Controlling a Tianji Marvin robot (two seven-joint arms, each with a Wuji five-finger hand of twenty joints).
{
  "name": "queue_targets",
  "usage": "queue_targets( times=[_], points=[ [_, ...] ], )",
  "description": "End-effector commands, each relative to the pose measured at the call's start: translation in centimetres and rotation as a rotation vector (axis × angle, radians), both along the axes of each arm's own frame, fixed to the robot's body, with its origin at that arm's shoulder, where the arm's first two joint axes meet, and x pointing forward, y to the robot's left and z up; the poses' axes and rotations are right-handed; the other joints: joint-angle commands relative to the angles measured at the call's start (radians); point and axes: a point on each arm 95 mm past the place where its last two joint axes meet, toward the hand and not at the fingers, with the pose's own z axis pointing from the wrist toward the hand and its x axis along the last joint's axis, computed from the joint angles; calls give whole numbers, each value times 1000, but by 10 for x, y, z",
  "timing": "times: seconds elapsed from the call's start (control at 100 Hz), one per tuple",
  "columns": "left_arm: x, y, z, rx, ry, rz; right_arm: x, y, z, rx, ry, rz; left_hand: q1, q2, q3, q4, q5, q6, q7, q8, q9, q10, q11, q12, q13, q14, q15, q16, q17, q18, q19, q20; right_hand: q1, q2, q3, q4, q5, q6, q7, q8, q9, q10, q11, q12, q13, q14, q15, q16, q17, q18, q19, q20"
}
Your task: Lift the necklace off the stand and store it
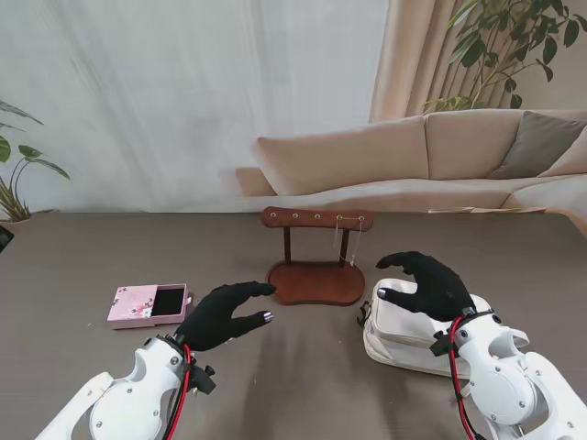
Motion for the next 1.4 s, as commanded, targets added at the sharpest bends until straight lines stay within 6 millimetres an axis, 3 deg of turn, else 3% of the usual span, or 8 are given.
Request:
queue_targets(
  times=[0.0,1.39],
  points=[
    [0,-2,-3,3,22,-12,-1,2,-2,-4,12,9,-29,13,14,-2,-28,-4,-17,-6,-22,-8,-10,-8,-26,2,-11,-13,-13,-36,-31,-10,-22,-12,20,14,-24,6,1,-17,-10,2,-16,-11,-18,-11,-7,-5,-540,18,-12,12],
    [2,-5,-6,9,36,-32,1,19,-7,33,21,-6,-27,18,14,-2,-27,-1,-17,-7,-20,-7,-10,-7,-25,1,-10,-11,-13,-39,-30,-6,-28,-3,51,16,-17,32,13,-19,19,19,-8,-9,22,-2,19,6,-498,20,31,22]
  ],
)
